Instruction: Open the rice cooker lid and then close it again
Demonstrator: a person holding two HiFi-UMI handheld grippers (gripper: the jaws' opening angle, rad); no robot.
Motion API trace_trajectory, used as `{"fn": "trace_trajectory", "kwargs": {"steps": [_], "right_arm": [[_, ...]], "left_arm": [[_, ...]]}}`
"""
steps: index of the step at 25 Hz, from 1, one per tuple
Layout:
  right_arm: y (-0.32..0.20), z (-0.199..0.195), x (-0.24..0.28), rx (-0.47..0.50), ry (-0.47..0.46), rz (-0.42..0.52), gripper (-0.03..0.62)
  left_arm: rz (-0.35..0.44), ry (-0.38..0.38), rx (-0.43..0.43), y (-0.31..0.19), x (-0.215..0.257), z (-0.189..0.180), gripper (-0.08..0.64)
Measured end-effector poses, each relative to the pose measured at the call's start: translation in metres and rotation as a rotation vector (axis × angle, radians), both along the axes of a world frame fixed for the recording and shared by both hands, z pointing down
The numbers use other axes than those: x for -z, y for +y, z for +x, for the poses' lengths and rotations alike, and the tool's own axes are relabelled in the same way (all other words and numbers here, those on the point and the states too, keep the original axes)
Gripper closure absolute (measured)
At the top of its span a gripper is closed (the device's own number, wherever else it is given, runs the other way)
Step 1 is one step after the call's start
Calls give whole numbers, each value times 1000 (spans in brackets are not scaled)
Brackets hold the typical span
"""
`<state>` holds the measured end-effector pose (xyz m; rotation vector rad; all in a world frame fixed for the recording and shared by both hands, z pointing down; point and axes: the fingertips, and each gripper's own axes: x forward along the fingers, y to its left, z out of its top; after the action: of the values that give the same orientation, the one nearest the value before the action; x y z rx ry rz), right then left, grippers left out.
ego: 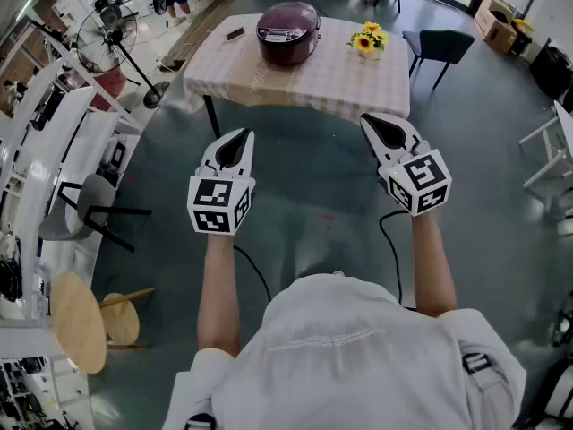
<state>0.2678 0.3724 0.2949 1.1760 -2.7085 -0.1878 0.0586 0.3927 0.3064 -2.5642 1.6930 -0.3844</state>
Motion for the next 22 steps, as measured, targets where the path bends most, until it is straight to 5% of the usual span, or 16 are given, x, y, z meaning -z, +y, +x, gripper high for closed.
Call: {"fn": "trace_trajectory", "kwargs": {"steps": [16, 22], "right_arm": [[14, -30, -8, 12, -37, -82, 569], [33, -35, -12, -52, 27, -28, 566]], "left_arm": [[6, 10, -9, 14, -6, -34, 543], [-1, 7, -22, 25, -14, -51, 541]]}}
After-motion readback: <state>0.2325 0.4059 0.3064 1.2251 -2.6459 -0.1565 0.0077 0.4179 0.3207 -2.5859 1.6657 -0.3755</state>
